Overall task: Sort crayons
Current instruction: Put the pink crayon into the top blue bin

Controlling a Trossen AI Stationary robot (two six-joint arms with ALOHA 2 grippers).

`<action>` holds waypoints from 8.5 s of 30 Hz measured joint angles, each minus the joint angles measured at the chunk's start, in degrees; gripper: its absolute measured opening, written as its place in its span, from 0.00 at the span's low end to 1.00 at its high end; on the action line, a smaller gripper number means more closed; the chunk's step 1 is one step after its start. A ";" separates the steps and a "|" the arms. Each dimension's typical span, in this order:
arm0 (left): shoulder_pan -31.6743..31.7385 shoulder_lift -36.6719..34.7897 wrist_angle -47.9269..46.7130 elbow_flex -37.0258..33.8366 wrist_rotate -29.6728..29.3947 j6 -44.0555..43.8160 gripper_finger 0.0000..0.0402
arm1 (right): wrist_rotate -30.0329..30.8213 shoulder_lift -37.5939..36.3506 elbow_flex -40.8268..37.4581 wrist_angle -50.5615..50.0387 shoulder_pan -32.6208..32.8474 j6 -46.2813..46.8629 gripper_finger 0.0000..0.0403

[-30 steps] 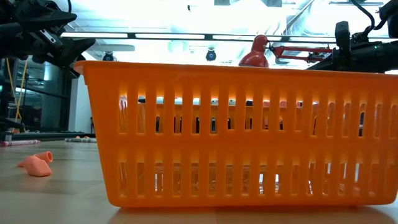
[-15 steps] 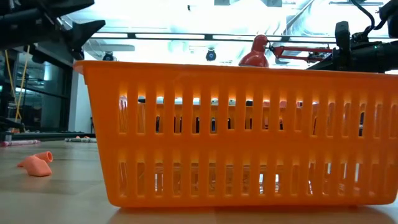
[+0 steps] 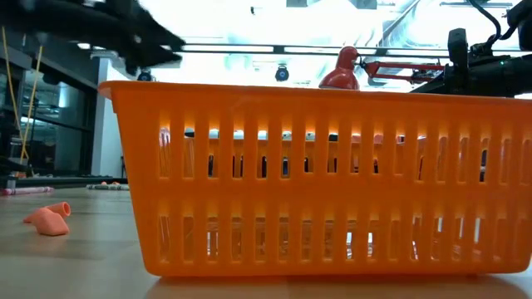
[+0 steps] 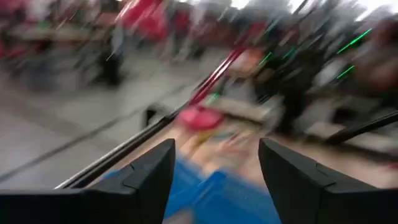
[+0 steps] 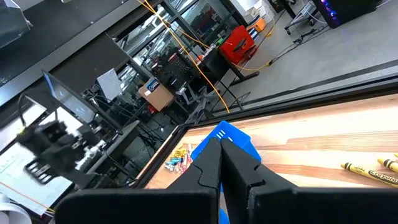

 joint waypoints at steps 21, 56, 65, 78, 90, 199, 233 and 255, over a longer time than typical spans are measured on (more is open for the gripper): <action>18.99 34.25 -33.71 24.37 0.68 1.26 0.56 | 0.00 0.00 0.01 -0.01 0.01 -0.01 0.00; 20.28 58.71 -44.27 29.11 5.89 33.40 0.55 | 0.00 0.02 0.01 0.00 -0.01 -0.01 0.00; 20.26 59.11 -43.12 29.14 6.12 40.84 0.55 | -0.01 0.02 0.01 -0.01 0.01 -0.01 0.00; 15.56 59.27 -45.38 29.15 3.30 45.63 0.36 | 0.00 0.01 0.01 -0.01 0.01 0.00 0.00; 12.09 59.29 -45.75 29.05 0.96 47.44 0.25 | 0.00 0.02 0.01 0.00 -0.01 -0.01 0.00; 11.38 23.48 17.11 22.51 30.83 4.73 0.35 | -0.01 0.02 0.01 -0.01 -0.01 0.00 0.00; 3.64 14.13 2.77 22.47 32.98 2.31 0.34 | -16.70 12.94 1.56 36.28 -0.08 -21.16 0.00; 3.65 14.13 2.60 22.47 32.63 1.35 0.35 | -13.95 63.74 33.19 -46.96 -4.40 0.55 0.00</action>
